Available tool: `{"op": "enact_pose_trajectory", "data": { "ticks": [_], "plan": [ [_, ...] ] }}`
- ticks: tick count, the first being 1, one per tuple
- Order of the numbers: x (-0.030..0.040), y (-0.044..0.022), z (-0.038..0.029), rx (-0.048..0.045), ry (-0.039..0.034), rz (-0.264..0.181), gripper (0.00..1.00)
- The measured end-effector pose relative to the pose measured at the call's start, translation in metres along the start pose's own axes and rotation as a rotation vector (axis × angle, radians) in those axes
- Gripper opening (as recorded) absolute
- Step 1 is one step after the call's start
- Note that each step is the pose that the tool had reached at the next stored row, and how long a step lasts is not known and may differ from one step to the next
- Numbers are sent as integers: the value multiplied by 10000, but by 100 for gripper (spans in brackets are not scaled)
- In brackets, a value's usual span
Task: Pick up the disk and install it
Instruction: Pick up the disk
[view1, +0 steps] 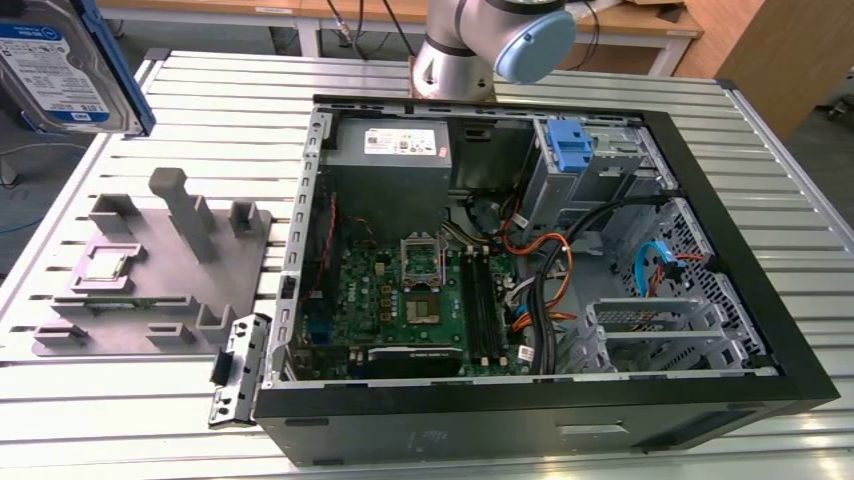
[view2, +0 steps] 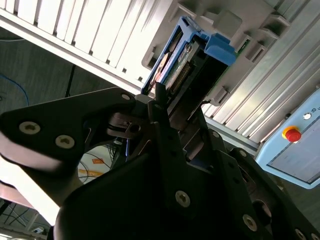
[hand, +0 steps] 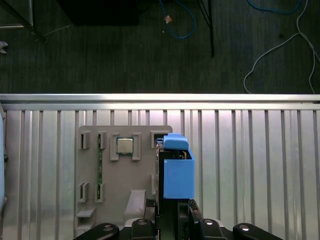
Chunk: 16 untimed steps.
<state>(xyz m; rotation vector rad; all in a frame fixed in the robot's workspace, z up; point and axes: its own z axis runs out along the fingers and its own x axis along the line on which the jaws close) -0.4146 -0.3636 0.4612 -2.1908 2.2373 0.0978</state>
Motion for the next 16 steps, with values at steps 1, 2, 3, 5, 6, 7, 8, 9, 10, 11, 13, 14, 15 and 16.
{"op": "enact_pose_trajectory", "data": {
  "ticks": [1,2,3,5,6,7,8,9,10,11,13,14,15,16],
  "plan": [
    [0,0,0,0,0,0,35],
    [-2,0,0,1,-1,0,35],
    [-4,0,0,0,0,0,35],
    [-4,0,0,0,0,0,35],
    [-4,0,0,1,0,0,35],
    [-4,0,0,0,0,0,35],
    [-4,0,0,1,0,0,35],
    [-4,0,0,0,0,0,35],
    [-4,-1,0,1,0,0,35],
    [-6,-5,0,0,0,0,35],
    [-5,-15,0,1,0,1,35],
    [-5,-23,0,1,0,0,35],
    [-5,-34,-1,-2,0,0,35],
    [-6,-42,-2,-4,0,0,35]
  ]
}}
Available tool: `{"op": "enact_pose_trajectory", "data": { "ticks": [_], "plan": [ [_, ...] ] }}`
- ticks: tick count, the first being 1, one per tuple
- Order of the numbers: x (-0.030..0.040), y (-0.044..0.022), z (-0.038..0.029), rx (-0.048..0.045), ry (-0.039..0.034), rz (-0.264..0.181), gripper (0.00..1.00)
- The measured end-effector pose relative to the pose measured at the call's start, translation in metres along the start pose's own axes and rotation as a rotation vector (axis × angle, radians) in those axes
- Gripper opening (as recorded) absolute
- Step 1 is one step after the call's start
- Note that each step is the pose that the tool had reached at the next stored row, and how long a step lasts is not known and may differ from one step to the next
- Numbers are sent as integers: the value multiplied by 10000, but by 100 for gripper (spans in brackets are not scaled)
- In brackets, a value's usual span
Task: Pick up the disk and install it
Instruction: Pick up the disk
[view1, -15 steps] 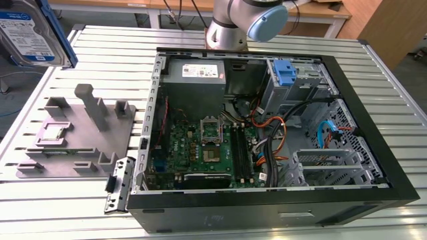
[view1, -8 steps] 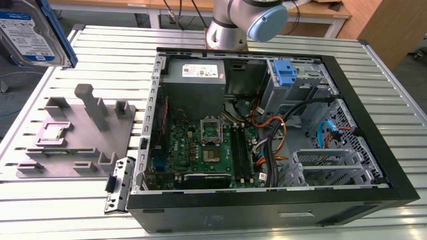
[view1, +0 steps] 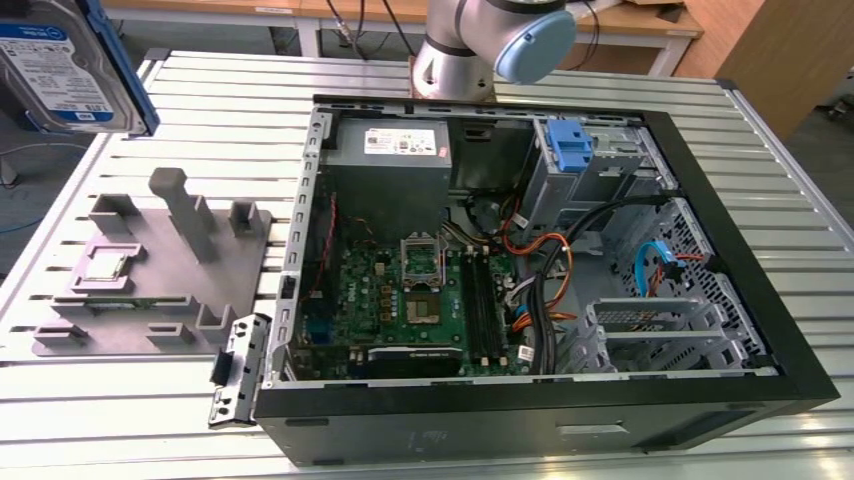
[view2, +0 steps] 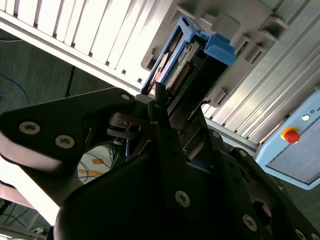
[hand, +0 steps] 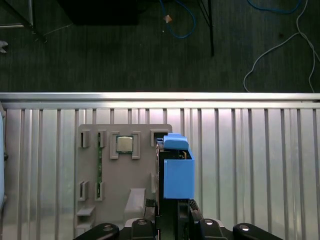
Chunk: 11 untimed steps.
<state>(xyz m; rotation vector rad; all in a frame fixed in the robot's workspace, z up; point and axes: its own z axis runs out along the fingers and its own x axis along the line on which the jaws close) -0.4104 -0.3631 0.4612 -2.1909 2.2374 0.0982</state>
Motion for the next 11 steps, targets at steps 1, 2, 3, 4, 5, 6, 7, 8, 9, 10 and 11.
{"op": "enact_pose_trajectory", "data": {
  "ticks": [1,2,3,4,5,6,7,8,9,10,11],
  "plan": [
    [0,-2,0,-2,0,2,35],
    [0,-2,-4,-7,0,2,35],
    [0,-2,-12,-7,0,2,35],
    [-1,-2,-29,-10,0,1,35],
    [-2,-2,-50,-11,0,1,35],
    [-4,-1,-78,-12,-1,0,35],
    [-5,0,-107,-11,-2,1,35],
    [-7,2,-137,-12,-1,1,35],
    [-8,3,-167,-14,0,1,35],
    [-10,4,-197,-14,0,1,35],
    [-11,5,-229,-13,-1,1,35]
  ]
}}
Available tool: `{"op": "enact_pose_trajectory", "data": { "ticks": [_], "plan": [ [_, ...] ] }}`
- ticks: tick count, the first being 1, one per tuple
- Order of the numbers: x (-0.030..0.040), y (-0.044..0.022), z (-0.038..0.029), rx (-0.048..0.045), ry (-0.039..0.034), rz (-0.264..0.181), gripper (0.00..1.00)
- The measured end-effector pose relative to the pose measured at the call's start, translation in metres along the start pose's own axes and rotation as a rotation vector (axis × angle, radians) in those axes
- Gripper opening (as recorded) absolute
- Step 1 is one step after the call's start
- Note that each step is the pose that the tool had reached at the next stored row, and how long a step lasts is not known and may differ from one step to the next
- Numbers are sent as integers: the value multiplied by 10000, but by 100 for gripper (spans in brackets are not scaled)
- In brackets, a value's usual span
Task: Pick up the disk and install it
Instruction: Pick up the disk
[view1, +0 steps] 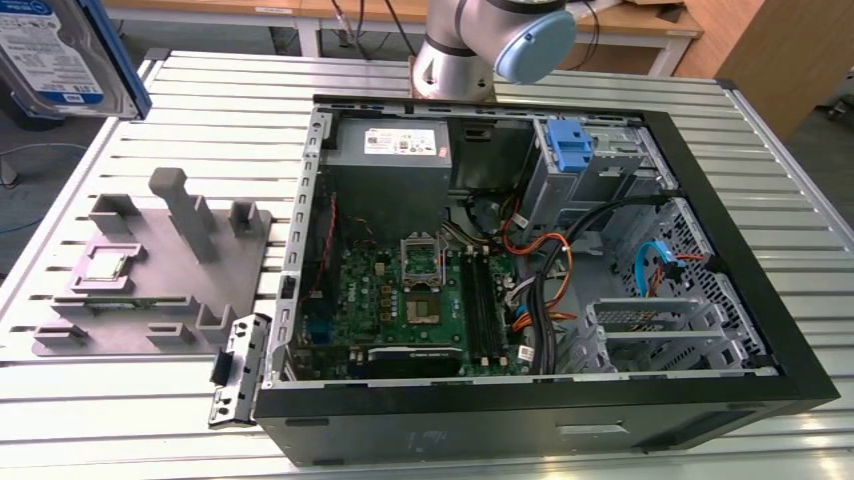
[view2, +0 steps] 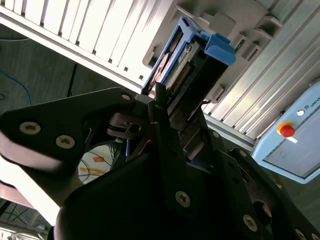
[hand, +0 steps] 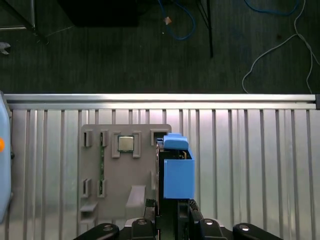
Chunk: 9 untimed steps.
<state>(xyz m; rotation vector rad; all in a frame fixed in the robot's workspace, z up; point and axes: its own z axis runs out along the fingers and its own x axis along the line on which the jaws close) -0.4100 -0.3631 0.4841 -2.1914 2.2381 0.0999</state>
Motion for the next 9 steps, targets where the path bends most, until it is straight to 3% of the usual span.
{"op": "enact_pose_trajectory", "data": {
  "ticks": [6,9],
  "plan": [
    [-9,6,-175,-7,2,0,35],
    [-11,8,-220,-6,1,0,35]
  ]
}}
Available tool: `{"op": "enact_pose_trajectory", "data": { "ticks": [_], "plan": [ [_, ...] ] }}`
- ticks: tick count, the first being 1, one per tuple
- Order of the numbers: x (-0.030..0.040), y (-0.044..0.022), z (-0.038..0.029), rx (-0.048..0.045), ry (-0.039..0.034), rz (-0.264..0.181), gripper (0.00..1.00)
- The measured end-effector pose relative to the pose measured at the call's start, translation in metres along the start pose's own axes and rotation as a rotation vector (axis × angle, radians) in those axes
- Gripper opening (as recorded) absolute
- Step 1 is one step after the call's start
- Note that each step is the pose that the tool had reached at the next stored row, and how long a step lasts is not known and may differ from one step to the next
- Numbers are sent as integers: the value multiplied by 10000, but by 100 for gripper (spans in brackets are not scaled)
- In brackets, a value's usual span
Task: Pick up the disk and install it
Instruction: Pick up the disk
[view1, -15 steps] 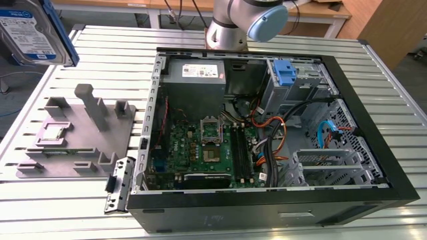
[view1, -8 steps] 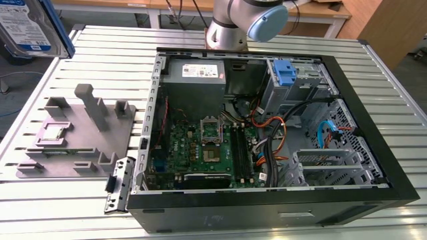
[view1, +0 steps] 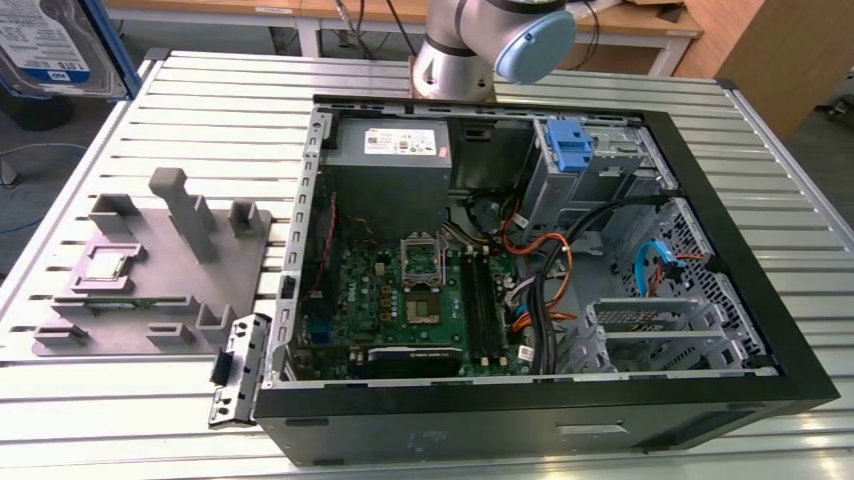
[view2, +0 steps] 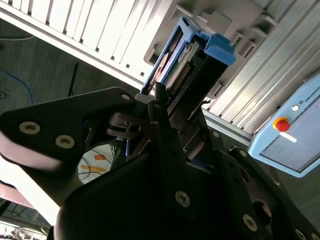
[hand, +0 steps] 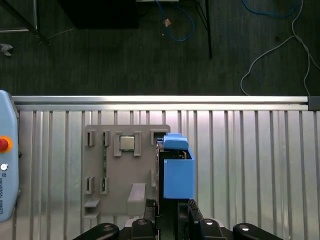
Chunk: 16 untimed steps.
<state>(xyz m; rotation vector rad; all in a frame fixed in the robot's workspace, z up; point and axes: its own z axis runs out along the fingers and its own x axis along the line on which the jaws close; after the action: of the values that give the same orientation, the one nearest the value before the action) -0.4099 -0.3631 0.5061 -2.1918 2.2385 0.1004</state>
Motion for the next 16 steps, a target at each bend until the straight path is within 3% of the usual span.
{"op": "enact_pose_trajectory", "data": {
  "ticks": [16],
  "plan": [
    [-1,1,-18,1,-5,0,35]
  ]
}}
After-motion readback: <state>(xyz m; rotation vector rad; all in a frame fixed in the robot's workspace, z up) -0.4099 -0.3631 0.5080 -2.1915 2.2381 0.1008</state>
